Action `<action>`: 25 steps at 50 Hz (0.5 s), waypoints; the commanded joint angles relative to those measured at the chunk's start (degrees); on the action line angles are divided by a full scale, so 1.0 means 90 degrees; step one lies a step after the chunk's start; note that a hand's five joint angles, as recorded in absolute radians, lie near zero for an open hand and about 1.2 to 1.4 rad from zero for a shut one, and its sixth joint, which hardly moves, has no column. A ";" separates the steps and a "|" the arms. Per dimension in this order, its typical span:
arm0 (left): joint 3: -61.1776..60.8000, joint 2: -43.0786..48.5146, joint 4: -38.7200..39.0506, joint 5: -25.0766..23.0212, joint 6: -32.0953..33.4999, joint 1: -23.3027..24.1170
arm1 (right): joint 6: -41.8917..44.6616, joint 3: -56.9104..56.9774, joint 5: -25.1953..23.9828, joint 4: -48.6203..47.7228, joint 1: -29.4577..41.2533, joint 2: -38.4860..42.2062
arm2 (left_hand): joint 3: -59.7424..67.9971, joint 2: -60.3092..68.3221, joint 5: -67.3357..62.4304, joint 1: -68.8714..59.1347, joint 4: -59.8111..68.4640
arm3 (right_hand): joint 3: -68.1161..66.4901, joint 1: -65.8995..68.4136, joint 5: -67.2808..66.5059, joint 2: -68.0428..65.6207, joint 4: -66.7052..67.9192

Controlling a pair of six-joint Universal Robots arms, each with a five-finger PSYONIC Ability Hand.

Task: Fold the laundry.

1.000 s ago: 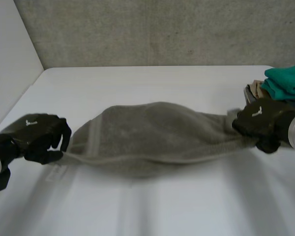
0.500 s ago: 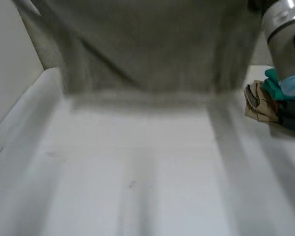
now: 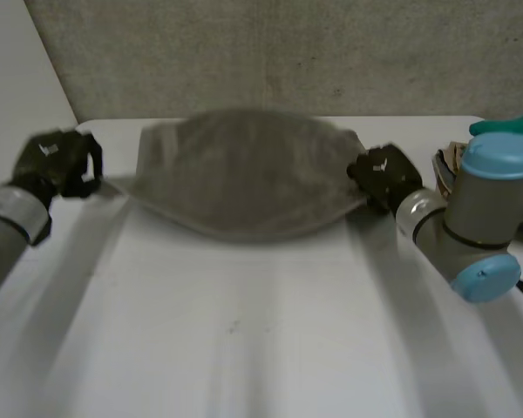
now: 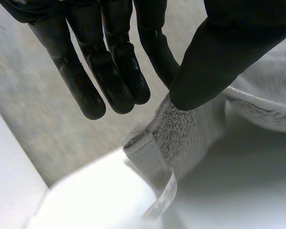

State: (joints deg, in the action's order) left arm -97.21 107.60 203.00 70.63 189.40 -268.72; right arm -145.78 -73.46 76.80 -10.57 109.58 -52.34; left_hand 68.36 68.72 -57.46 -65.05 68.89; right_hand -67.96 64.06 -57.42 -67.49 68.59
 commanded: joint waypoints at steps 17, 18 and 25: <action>-0.0790 -0.0354 0.0130 -0.0270 -0.0068 -0.0553 | -0.2894 -0.0519 0.0110 0.0989 -0.1062 0.0064 | 0.1294 0.1253 -0.1394 -0.1662 0.1234 | 0.3394 -0.2961 0.3334 0.3341 -0.3464; -0.0800 -0.0345 0.0100 -0.0280 -0.0059 -0.0543 | -0.2894 -0.0559 0.0110 0.0998 -0.1062 0.0044 | 0.1294 0.1253 -0.1394 -0.1662 0.1234 | 0.3171 -0.2738 0.3111 0.3119 -0.3242; -0.0946 -0.0383 -0.0727 -0.0494 0.0029 -0.0445 | -0.2496 -0.0968 0.0188 0.0852 -0.1072 -0.0287 | 0.1294 0.1253 -0.1394 -0.1662 0.1234 | -0.1338 0.1771 -0.1398 -0.1390 0.1267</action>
State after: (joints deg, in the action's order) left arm -104.55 104.36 202.45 67.66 188.86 -273.45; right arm -171.51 -79.25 77.96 -1.85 99.90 -52.37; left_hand 68.36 68.72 -57.46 -65.04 68.89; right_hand -61.61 61.27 -51.91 -62.02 61.80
